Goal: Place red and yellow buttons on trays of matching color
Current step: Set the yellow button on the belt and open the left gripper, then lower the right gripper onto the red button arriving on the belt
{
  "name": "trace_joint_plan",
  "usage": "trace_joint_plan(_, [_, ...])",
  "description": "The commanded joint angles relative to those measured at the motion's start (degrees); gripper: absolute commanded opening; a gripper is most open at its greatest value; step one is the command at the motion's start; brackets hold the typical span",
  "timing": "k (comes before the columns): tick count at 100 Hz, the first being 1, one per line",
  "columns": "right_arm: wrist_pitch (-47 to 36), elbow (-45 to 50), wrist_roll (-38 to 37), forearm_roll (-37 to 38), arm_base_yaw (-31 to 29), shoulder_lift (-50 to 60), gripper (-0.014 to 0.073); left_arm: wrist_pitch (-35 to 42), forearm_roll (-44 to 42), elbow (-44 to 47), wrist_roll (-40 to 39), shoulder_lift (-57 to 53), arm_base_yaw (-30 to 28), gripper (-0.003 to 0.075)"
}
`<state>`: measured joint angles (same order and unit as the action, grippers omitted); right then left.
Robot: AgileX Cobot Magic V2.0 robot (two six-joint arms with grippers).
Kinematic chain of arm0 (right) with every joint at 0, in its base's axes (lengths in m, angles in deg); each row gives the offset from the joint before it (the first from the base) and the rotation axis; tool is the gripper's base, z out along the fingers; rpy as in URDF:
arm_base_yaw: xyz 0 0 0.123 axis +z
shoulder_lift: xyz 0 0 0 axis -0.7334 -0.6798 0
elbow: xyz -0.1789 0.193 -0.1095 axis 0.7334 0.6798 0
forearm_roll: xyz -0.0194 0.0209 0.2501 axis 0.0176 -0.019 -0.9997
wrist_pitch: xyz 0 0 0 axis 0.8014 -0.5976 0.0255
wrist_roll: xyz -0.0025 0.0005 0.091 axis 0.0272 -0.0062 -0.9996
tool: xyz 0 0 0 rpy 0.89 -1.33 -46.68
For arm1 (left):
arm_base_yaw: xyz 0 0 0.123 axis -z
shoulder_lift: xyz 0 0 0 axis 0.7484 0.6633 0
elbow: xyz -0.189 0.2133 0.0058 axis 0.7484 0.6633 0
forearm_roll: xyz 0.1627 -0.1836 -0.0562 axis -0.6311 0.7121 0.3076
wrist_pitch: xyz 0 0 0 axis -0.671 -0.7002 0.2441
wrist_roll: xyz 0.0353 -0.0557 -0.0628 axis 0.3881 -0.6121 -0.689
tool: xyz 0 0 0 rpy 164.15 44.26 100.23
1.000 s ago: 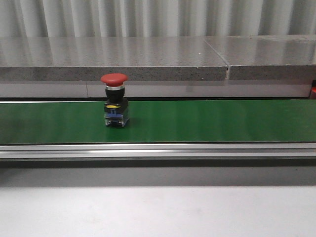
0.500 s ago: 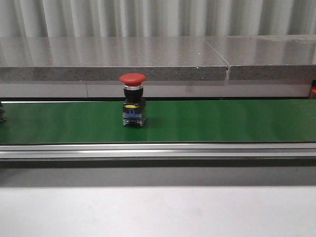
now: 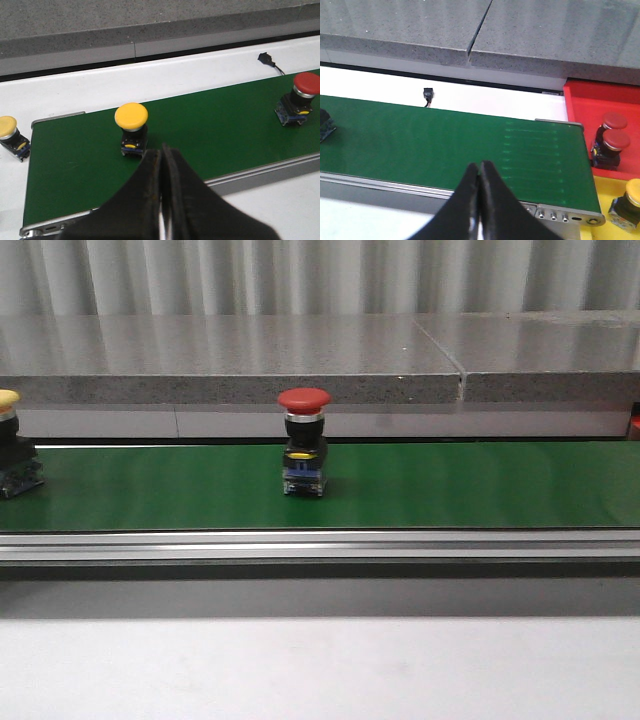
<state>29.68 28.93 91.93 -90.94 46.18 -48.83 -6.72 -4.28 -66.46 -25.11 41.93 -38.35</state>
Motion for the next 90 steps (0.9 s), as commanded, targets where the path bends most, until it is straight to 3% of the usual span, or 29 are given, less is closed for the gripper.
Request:
trace_joint_plan(1, [-4.6, -1.5, 0.4, -1.9, -0.1, -0.2, -0.0072, 4.2, 1.9, 0.4, 0.1, -2.9, 0.5, -0.002])
trace_joint_plan(35, [-2.7, -5.3, 0.4, -1.8, 1.9, -5.1, -0.0072, 2.8, 2.1, 3.5, 0.1, -7.3, 0.5, -0.002])
trace_joint_plan(76, [2.0, -17.1, 0.4, -1.0, 10.0, -23.4, -0.0071, 0.4, 2.1, 3.5, 0.1, -7.3, 0.5, -0.002])
trace_joint_plan(90, [5.6, -22.3, 0.4, -1.0, 11.1, -30.0, 0.0011, 0.4, 2.1, 3.5, 0.1, -7.3, 0.5, -0.002])
